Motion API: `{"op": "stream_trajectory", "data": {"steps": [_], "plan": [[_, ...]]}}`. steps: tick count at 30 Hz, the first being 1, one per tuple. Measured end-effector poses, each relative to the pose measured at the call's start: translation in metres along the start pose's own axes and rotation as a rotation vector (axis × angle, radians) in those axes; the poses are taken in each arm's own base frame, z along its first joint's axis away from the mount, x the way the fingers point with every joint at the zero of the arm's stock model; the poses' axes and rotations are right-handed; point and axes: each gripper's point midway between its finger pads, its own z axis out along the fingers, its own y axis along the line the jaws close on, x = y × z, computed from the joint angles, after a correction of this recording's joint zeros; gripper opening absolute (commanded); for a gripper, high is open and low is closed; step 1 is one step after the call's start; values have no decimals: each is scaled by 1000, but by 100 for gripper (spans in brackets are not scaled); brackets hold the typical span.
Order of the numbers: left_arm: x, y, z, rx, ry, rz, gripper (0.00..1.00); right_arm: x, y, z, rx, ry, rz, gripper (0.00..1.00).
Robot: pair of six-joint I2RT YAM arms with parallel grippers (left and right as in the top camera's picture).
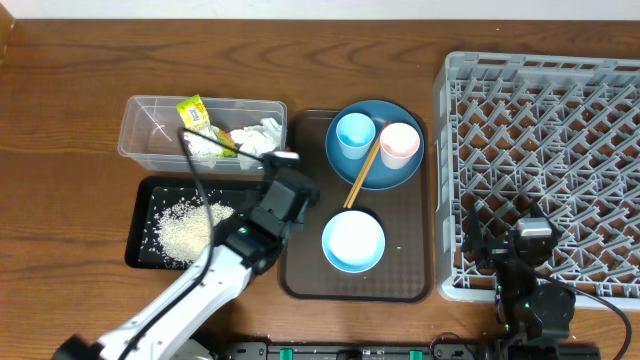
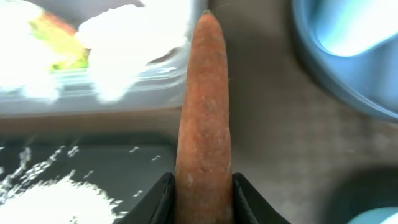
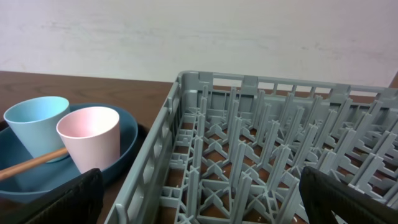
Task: Sort waste into correct bins and load items into the dishwasher rack
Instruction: 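Carry the carrot with left gripper onto the black tray and release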
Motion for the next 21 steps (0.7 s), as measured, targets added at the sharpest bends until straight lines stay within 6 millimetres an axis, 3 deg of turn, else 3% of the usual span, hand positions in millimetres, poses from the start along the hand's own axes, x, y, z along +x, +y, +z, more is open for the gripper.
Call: {"op": "stream_trajectory", "data": {"steps": [8,12,21], "plan": [[28,56,-14,-158,122,-141,29,0,0,0,0,0,0,99],[38,64,-15,-190,165,-160,28,0,0,0,0,0,0,99],[50,64,-5,-214,210,-197,29,0,0,0,0,0,0,99]]}}
